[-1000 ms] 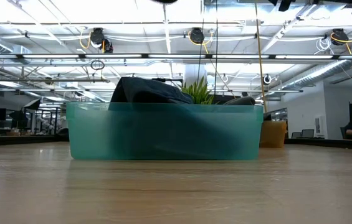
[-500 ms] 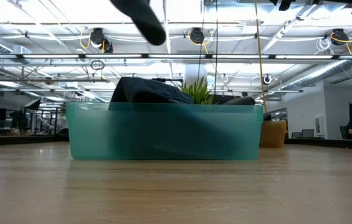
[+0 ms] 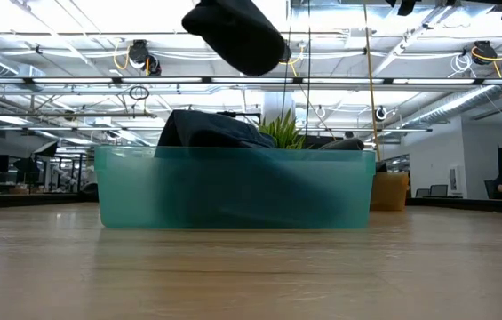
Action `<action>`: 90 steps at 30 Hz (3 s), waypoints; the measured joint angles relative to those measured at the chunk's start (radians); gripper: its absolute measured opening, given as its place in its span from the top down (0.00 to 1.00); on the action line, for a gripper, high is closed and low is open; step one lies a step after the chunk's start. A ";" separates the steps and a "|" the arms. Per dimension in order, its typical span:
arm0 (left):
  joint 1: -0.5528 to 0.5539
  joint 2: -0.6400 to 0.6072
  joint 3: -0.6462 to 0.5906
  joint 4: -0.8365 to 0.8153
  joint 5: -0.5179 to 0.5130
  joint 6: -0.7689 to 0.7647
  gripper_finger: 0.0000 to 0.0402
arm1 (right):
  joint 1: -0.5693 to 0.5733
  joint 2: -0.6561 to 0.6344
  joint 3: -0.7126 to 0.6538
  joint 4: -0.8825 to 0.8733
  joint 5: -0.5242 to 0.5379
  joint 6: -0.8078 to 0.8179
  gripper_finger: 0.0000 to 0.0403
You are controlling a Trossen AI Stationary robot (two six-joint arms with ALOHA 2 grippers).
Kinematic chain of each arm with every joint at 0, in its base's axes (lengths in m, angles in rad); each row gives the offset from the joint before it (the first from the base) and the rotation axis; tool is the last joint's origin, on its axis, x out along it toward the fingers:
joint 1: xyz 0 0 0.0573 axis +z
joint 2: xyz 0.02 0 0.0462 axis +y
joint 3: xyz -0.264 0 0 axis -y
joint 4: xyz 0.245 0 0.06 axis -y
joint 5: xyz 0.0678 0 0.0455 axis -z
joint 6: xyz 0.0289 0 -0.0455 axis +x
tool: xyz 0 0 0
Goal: Pick & Place hat
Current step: Put the blue cap into the green bin
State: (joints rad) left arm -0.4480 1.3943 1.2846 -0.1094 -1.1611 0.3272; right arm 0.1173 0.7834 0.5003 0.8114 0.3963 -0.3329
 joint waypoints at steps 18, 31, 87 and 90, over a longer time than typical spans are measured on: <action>0.002 0.218 0.000 0.058 -0.082 -0.344 0.93 | 0.003 0.000 0.000 0.052 -0.004 -0.011 0.45; 0.046 0.384 0.002 -0.118 -0.164 -0.763 0.93 | 0.003 0.001 0.000 0.043 -0.109 0.063 0.45; 0.016 0.105 -0.099 -0.236 0.401 -0.834 0.21 | 0.002 0.000 0.000 0.052 -0.184 0.034 0.45; 0.067 0.146 -0.100 -0.216 0.434 -0.790 0.21 | 0.002 0.000 0.000 0.052 -0.184 0.033 0.45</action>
State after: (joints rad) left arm -0.3810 1.5407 1.1846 -0.3250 -0.7275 -0.4631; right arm 0.1195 0.7834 0.5003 0.8635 0.2122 -0.2996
